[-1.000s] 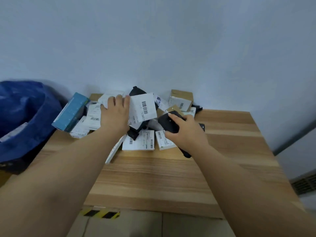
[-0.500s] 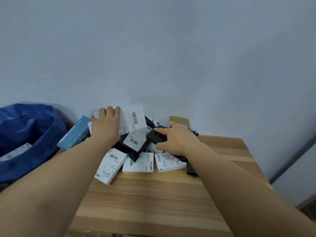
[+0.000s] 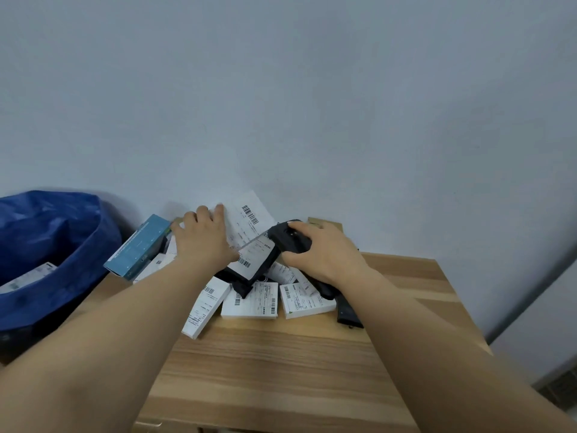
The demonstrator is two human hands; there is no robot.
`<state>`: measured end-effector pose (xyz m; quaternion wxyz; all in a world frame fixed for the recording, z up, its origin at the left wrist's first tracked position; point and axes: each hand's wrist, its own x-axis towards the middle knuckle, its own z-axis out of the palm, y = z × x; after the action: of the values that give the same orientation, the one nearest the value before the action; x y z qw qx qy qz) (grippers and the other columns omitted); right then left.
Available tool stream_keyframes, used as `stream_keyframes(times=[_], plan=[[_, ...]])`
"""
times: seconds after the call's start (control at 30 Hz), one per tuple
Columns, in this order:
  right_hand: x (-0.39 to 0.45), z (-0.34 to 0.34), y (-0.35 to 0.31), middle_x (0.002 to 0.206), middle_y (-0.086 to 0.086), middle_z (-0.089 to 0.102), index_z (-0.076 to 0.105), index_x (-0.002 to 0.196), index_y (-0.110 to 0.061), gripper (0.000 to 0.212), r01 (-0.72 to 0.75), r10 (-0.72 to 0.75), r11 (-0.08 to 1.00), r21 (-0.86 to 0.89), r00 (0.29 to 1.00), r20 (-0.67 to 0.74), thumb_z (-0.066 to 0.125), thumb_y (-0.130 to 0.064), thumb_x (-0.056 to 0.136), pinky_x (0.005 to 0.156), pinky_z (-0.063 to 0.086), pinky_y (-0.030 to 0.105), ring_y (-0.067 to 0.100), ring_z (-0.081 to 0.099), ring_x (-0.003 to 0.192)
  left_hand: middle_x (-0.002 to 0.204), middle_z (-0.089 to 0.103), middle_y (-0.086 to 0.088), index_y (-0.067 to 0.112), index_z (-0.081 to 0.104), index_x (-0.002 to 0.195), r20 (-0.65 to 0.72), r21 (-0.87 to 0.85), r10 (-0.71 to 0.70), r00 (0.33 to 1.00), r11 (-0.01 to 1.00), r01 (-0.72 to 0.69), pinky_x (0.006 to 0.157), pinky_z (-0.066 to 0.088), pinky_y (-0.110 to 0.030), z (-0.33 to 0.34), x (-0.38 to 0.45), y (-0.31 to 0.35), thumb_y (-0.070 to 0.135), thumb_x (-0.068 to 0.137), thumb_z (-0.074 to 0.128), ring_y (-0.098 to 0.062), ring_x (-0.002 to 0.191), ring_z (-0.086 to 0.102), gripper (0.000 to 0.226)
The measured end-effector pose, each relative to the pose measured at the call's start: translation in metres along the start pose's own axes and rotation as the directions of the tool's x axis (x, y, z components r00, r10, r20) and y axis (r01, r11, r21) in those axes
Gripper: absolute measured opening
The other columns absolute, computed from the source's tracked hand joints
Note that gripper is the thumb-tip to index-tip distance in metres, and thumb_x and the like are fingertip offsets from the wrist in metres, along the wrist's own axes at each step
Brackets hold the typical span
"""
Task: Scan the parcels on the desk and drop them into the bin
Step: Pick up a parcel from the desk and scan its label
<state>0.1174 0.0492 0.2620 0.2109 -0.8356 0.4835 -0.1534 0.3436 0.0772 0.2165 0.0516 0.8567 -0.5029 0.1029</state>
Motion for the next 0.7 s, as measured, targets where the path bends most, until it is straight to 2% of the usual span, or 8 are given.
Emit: stream_keyframes(times=[0.17,0.23,0.3,0.37,0.4,0.47,0.57,0.7], plan=[[-0.013,0.013,-0.001,0.122,-0.011,0.038,0.038,0.147,-0.051,0.069,0.008,0.013,0.980,0.201,0.995,-0.103,0.065,-0.051,0.084,0.085,0.039,0.030,0.007,0.044,0.111,0.148,0.032,-0.016,0.025,0.029,0.147,0.126,-0.201,-0.152,0.980,0.964,0.175,0.110,0.028,-0.054,-0.007,-0.025,0.012,0.071,0.071,0.066,-0.040,0.136,0.031,0.096],[-0.020,0.021,0.002,0.118,-0.014,0.037,0.039,0.146,-0.052,0.067,-0.002,0.038,0.972,0.235,0.988,-0.149,0.065,-0.051,0.083,0.087,0.039,0.030,0.004,0.042,0.108,0.151,0.029,-0.016,0.027,0.029,0.148,0.165,-0.238,-0.220,0.961,0.937,0.255,0.109,0.028,-0.053,-0.007,-0.040,0.012,0.071,0.072,0.065,-0.040,0.137,0.029,0.095],[-0.027,0.031,0.003,0.115,-0.013,0.036,0.040,0.145,-0.052,0.065,-0.009,0.066,0.958,0.286,0.980,-0.190,0.065,-0.050,0.085,0.085,0.037,0.024,0.002,0.040,0.102,0.150,0.031,-0.015,0.027,0.029,0.148,0.178,-0.246,-0.285,0.942,0.914,0.323,0.108,0.028,-0.053,-0.006,-0.056,0.011,0.074,0.071,0.063,-0.039,0.136,0.029,0.096],[-0.035,0.042,0.002,0.118,-0.011,0.038,0.040,0.146,-0.051,0.064,-0.028,0.120,0.919,0.393,0.970,-0.211,0.066,-0.047,0.087,0.074,0.033,0.014,-0.001,0.041,0.094,0.148,0.033,-0.014,0.028,0.032,0.146,0.171,-0.276,-0.345,0.923,0.882,0.381,0.106,0.028,-0.052,-0.005,-0.073,0.009,0.077,0.070,0.060,-0.039,0.133,0.031,0.094],[-0.040,0.049,0.001,0.123,-0.009,0.040,0.040,0.146,-0.050,0.064,-0.036,0.148,0.896,0.443,0.964,-0.220,0.066,-0.046,0.087,0.073,0.032,0.013,-0.002,0.043,0.095,0.147,0.033,-0.014,0.029,0.033,0.146,0.165,-0.299,-0.375,0.912,0.862,0.409,0.105,0.028,-0.051,-0.004,-0.081,0.007,0.076,0.070,0.060,-0.038,0.132,0.031,0.093],[-0.050,0.064,0.000,0.131,-0.006,0.043,0.041,0.147,-0.049,0.065,-0.055,0.200,0.859,0.509,0.951,-0.236,0.067,-0.046,0.087,0.083,0.036,0.020,0.002,0.046,0.105,0.148,0.032,-0.013,0.030,0.033,0.146,0.155,-0.343,-0.434,0.888,0.819,0.460,0.105,0.028,-0.050,-0.002,-0.100,0.002,0.071,0.070,0.064,-0.037,0.132,0.031,0.092],[-0.065,0.084,-0.007,0.136,-0.005,0.043,0.042,0.147,-0.047,0.065,-0.093,0.248,0.845,0.527,0.941,-0.232,0.069,-0.046,0.087,0.090,0.034,0.024,0.003,0.042,0.110,0.151,0.027,-0.011,0.031,0.030,0.148,0.140,-0.384,-0.493,0.859,0.772,0.506,0.108,0.026,-0.050,0.003,-0.126,-0.011,0.066,0.071,0.069,-0.036,0.134,0.028,0.093],[-0.076,0.105,-0.032,0.132,-0.004,0.042,0.039,0.149,-0.046,0.066,-0.130,0.257,0.848,0.514,0.949,-0.184,0.067,-0.047,0.090,0.080,0.033,0.017,0.004,0.041,0.103,0.153,0.024,-0.009,0.032,0.027,0.150,0.139,-0.429,-0.531,0.835,0.728,0.535,0.107,0.027,-0.048,0.009,-0.156,-0.040,0.063,0.070,0.070,-0.034,0.135,0.026,0.096]])
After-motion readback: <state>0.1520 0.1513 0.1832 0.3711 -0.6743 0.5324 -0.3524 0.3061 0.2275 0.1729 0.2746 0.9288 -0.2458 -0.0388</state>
